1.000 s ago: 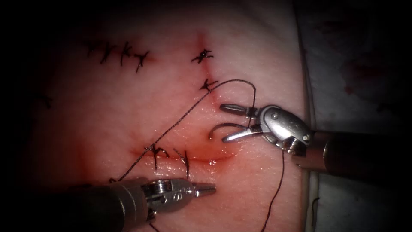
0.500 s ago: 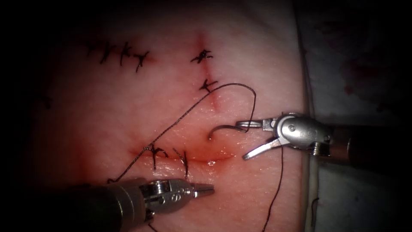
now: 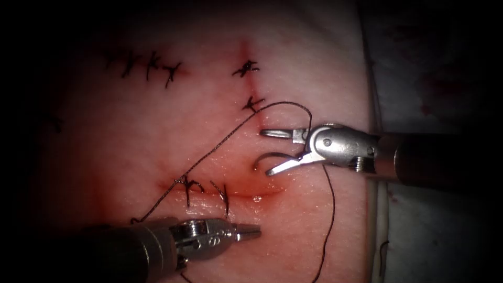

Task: Wound Closure
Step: Throw the needle through the top of the incision with the right needle driver.

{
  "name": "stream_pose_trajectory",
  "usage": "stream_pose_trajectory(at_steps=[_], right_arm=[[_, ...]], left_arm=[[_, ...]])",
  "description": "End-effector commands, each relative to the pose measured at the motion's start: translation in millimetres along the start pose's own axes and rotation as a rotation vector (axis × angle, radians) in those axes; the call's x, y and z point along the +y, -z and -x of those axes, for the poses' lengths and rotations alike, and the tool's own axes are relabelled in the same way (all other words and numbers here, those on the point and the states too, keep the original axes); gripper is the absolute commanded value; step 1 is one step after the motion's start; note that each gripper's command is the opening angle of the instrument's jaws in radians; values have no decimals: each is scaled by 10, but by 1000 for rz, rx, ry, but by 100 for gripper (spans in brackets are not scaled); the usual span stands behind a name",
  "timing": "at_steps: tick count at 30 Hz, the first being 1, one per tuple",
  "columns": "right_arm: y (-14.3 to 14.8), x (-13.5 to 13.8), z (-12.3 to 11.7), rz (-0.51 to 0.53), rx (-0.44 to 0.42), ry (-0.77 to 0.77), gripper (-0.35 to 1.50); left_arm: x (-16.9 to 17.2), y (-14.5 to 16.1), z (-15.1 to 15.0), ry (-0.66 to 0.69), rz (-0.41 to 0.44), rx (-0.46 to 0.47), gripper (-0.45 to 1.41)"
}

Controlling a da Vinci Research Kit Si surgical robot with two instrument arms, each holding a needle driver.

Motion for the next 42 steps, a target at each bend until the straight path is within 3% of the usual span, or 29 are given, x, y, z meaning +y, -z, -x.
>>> stream_pose_trajectory(at_steps=[1, 2, 3, 5, 6, 7, 9, 11, 12, 13, 14, 15, 19, 24, 26, 31, 34, 37, 42], right_arm=[[-9, 7, 7, -12, 3, 4, 115], [-9, 7, 7, -12, 3, 4, 115], [-12, 7, 9, -33, 4, 0, 83], [-13, 7, 9, -38, 5, -1, 78], [-15, 7, 8, -47, 7, -3, 63], [-15, 7, 8, -47, 7, -3, 63], [-18, 8, 5, -59, 11, -12, 41], [-21, 10, -1, -52, 11, -2, 32], [-23, 11, -5, -50, 10, 5, -21], [-23, 11, -5, -50, 10, 5, -21], [-23, 13, -8, -54, 13, -1, -35], [-23, 16, -11, -66, 40, -69, -35], [-24, 18, -11, -123, 58, -94, -35], [-24, 11, -20, -54, 43, -117, -35], [-21, 4, -32, 62, -164, -186, -35], [-16, 5, -51, 193, -273, -195, -35], [-20, -9, -76, 369, -415, -202, -35], [-27, -18, -82, 426, -485, -206, -35], [-53, -30, -83, 500, -696, -244, -35]], left_arm=[[-1, -8, -1, -1, 0, 1, -45], [-1, -8, -1, -1, 0, 1, -45], [0, -8, -1, -1, -2, -1, -45], [0, -9, -1, -1, -2, -1, -45], [0, -9, -1, -1, -2, -1, -45], [0, -9, -1, -1, -2, -1, -45], [0, -8, -1, -1, -2, -1, -45], [0, -9, -1, -1, -2, -1, -45], [0, -9, -1, -1, -2, -1, -45], [0, -9, -1, -1, -2, -1, -45], [0, -9, -1, -1, -2, -1, -45], [0, -8, -1, 0, -2, -1, -45], [0, -8, -1, 0, -3, -1, -45], [0, -7, -1, -1, -1, 0, -45], [-1, -5, 0, -1, 1, 1, -45], [-1, -4, -1, -1, 3, 1, -45], [0, -4, -2, 1, 1, 0, -45], [0, -4, -2, 1, 1, 0, -45], [1, -4, -3, 2, 1, 0, -45]])
